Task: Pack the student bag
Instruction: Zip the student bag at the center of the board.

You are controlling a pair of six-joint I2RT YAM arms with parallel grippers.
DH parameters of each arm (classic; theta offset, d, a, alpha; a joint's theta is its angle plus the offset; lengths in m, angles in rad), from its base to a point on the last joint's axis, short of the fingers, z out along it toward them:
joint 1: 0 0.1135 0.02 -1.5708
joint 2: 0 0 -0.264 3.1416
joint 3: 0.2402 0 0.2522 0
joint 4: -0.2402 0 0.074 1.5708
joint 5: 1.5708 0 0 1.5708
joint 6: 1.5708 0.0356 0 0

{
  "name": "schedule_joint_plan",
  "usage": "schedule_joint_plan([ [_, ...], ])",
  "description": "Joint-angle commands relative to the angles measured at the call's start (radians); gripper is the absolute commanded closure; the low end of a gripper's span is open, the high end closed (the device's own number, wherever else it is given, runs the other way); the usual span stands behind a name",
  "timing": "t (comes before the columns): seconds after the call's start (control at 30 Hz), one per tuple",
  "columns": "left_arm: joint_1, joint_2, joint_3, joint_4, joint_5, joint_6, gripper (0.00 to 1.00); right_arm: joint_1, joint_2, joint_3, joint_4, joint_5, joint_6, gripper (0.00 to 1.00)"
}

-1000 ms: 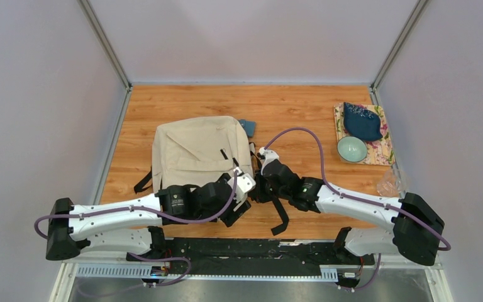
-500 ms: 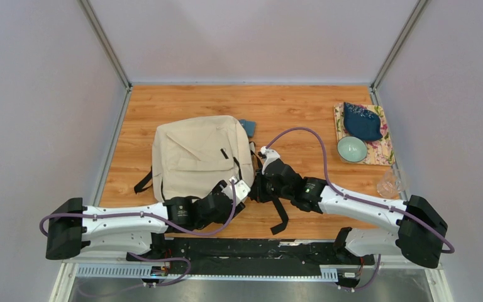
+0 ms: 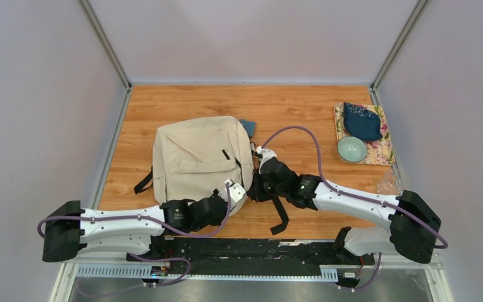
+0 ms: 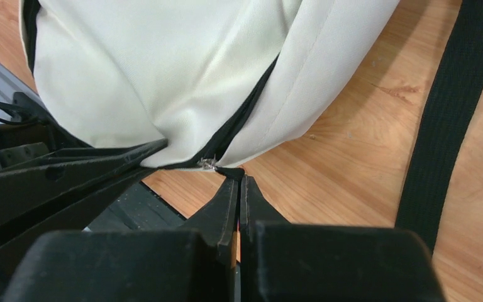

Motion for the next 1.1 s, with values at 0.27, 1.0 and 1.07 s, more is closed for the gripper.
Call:
schedule_joint_plan([
  [0.27, -0.007, -0.062, -0.156, -0.137, 0.303, -0.152, 1.00, -0.049, 0.178, 0.231, -0.090, 0.091, -0.176, 1.00],
  [1.0, -0.007, -0.164, -0.089, 0.045, 0.001, -0.242, 0.43, -0.003, 0.206, 0.168, -0.067, -0.125, -0.153, 1.00],
  [1.07, -0.007, -0.157, -0.092, 0.082, -0.001, -0.245, 0.42, -0.003, 0.206, 0.166, -0.066, -0.124, -0.152, 1.00],
])
